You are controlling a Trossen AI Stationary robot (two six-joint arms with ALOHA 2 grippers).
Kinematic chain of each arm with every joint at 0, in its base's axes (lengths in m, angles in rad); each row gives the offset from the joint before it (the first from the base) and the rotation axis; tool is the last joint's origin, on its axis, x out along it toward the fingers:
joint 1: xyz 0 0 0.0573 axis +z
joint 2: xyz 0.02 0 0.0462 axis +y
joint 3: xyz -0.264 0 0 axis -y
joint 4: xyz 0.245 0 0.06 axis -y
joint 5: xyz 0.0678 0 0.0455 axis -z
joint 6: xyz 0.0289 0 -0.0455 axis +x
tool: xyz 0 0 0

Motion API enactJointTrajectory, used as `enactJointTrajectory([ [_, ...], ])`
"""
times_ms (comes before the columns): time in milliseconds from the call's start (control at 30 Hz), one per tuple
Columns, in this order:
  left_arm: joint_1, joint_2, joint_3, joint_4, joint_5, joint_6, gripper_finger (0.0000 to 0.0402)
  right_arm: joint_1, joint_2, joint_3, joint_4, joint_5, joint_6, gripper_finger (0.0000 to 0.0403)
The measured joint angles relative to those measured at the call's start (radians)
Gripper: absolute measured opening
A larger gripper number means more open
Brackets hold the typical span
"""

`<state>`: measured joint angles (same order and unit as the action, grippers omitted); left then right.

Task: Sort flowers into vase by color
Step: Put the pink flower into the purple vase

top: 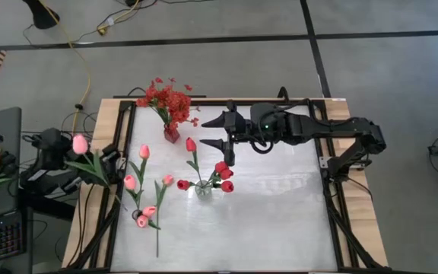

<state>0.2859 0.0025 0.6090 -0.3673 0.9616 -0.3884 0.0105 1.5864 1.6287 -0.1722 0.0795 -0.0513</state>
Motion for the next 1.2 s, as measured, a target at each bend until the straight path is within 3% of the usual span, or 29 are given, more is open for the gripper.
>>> enactJointTrajectory([
  [167, 0.0, 0.001, 0.0, -0.117, -0.063, 0.093, 0.0, 0.0, 0.0, 0.0, -0.002, 0.0, -0.006, 0.0248],
  [367, 0.0, 0.001, 0.0, -0.246, -0.064, 0.161, 0.0, -0.006, 0.0, 0.0, -0.003, 0.0, -0.026, 0.0248],
  [733, 0.0, 0.001, -0.051, -0.241, -0.023, 0.185, 0.0, -0.02, 0.0, 0.0, -0.011, -0.001, -0.028, 0.0248],
  [967, -0.009, 0.0, -0.108, -0.094, 0.039, 0.133, 0.0, -0.021, 0.0, 0.0, -0.02, -0.002, -0.028, 0.0248],
  [1200, -0.027, 0.001, -0.109, -0.143, 0.046, 0.15, 0.0, -0.027, 0.0, 0.0, -0.027, -0.002, -0.028, 0.0248],
])
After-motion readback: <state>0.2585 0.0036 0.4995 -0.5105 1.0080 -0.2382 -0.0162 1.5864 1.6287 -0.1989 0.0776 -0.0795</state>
